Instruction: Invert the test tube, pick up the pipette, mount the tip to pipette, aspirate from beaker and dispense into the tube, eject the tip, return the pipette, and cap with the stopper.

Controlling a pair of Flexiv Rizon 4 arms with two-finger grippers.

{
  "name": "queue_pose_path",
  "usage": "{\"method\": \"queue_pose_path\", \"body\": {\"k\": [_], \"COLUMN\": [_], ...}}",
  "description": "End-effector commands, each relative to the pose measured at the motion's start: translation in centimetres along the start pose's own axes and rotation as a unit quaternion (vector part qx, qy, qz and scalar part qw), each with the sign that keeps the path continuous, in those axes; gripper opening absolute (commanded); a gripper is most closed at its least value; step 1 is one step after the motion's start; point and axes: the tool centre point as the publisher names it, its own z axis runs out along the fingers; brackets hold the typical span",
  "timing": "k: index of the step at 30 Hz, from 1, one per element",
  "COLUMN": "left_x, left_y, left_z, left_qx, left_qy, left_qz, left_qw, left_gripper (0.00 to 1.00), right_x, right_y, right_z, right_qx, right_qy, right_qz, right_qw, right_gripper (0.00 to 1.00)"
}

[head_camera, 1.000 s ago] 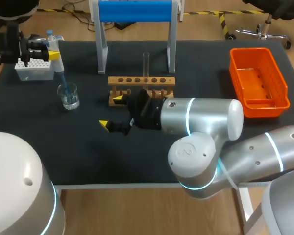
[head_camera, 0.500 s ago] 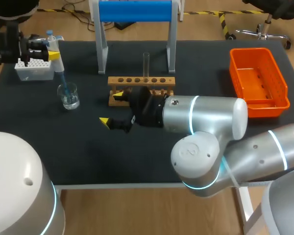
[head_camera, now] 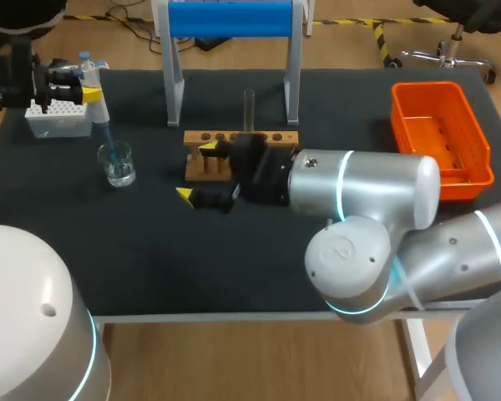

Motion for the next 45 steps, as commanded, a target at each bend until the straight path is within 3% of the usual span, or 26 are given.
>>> {"method": "queue_pose_path", "body": {"k": [1,16,24,33,45], "left_x": [0.1,0.1,0.1,0.1,0.1], "left_y": [0.0,0.0,0.0,0.0,0.0], "left_z": [0.0,0.0,0.0,0.0,0.0], "left_qx": [0.0,0.0,0.0,0.0,0.0], "left_qy": [-0.002,-0.002,-0.002,-0.002,-0.002], "left_qz": [0.001,0.001,0.001,0.001,0.001], "left_qw": [1.0,1.0,1.0,1.0,1.0], "left_gripper": [0.0,0.0,0.0,0.0,0.0], "right_x": [-1.0,-3.9,-4.9,-6.0,-9.0], "right_y": [1.6,8.3,10.8,12.6,17.2], "right_z": [-1.8,-4.9,-5.8,-6.0,-4.5], "right_qx": [0.002,-0.035,-0.04,-0.038,-0.054], "right_qy": [0.032,0.064,0.073,0.105,0.155], "right_qz": [-0.01,-0.059,-0.075,-0.077,-0.075], "right_qw": [0.999,0.996,0.994,0.991,0.984], "right_gripper": [1.0,1.0,1.0,1.0,1.0]}}
